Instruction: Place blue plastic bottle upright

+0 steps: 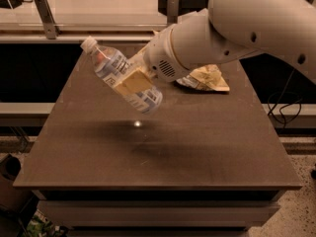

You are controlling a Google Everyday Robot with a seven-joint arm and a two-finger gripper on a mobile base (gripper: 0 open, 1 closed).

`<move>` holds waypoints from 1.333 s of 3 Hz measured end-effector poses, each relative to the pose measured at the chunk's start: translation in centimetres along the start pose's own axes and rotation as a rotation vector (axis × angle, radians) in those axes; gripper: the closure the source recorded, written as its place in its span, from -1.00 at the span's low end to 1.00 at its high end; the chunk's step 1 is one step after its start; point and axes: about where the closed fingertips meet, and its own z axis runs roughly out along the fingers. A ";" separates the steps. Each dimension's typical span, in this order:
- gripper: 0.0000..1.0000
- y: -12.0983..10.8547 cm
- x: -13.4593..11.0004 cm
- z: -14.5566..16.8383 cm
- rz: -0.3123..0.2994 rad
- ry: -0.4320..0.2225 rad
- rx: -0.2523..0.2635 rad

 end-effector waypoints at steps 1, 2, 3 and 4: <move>1.00 0.9 -1.0 0.4 -0.010 -0.065 -0.013; 1.00 1.4 -1.6 0.8 0.003 -0.122 -0.015; 1.00 1.8 -1.9 1.4 0.027 -0.198 -0.016; 1.00 1.9 -2.0 2.7 0.047 -0.271 -0.027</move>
Offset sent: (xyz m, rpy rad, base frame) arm -0.0080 0.0275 0.0055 0.2173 -0.0282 0.0166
